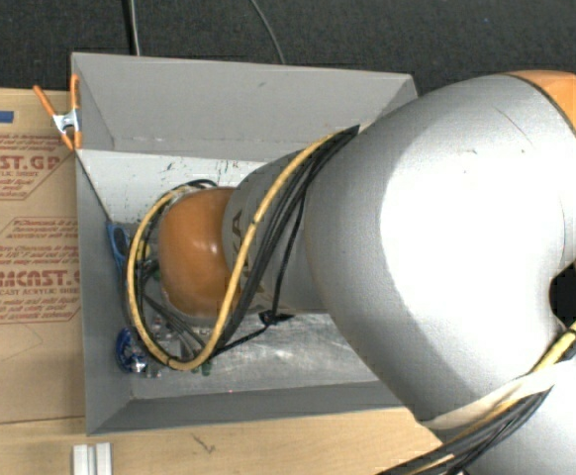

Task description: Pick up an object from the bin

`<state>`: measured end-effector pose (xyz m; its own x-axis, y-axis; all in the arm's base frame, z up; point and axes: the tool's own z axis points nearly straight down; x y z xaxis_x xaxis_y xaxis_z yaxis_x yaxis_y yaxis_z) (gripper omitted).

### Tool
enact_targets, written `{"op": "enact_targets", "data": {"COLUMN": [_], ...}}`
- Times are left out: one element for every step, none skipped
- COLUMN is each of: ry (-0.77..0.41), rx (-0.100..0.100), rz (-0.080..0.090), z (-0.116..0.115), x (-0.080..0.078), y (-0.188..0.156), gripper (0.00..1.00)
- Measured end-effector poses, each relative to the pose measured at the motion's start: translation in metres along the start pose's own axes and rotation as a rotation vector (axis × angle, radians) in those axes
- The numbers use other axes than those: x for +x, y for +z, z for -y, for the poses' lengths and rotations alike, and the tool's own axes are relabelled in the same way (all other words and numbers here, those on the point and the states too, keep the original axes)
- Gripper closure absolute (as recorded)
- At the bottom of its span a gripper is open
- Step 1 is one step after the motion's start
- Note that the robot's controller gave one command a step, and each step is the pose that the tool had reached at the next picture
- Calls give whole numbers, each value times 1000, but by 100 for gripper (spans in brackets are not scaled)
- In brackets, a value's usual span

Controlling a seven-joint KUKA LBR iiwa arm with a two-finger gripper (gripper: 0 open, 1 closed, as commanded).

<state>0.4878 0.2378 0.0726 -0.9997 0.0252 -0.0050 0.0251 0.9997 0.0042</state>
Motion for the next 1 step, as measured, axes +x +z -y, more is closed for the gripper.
{"op": "enact_targets", "data": {"ry": [0], "rx": [0], "rz": [0], "z": [0], "x": [0], "y": [0], "gripper": [100]}}
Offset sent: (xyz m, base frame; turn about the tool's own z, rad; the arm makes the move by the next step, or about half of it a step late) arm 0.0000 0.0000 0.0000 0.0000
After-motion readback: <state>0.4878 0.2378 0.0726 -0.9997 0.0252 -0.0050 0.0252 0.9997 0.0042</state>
